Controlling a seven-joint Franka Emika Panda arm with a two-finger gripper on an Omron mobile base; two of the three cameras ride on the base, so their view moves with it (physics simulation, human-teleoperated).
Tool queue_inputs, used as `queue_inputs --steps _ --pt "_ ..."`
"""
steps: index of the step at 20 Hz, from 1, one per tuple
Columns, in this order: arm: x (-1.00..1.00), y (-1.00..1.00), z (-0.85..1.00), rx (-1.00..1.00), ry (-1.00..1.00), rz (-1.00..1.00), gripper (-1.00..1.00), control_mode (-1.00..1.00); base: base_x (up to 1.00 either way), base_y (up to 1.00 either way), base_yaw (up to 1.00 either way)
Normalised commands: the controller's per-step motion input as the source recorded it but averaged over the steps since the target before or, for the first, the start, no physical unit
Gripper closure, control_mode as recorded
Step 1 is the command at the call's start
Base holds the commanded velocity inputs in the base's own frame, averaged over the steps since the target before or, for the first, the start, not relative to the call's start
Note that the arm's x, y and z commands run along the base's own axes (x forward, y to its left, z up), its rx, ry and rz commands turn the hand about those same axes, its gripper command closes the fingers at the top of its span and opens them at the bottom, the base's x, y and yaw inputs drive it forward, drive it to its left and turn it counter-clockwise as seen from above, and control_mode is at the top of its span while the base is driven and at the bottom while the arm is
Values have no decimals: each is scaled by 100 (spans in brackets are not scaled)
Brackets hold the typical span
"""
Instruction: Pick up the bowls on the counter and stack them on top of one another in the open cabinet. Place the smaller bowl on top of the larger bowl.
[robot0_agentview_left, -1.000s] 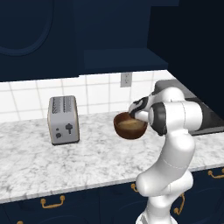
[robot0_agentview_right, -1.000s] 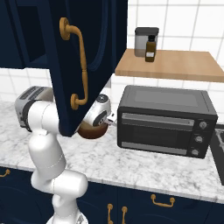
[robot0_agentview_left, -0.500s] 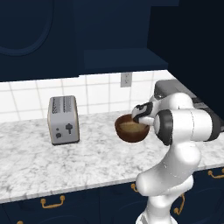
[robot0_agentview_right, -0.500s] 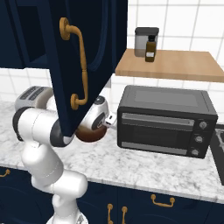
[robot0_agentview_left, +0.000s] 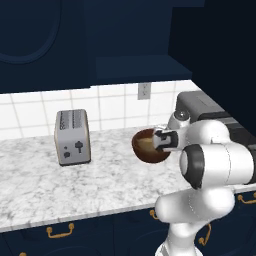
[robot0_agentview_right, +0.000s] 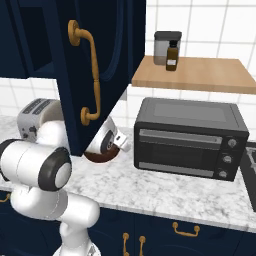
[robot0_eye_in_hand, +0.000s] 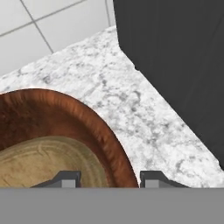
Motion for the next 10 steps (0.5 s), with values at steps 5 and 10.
queue_inputs --steps 5,10 --pt "-71 0 35 0 -2 -15 100 -100 0 0 0" --pt "-82 0 51 5 -5 -13 100 -100 0 0 0"
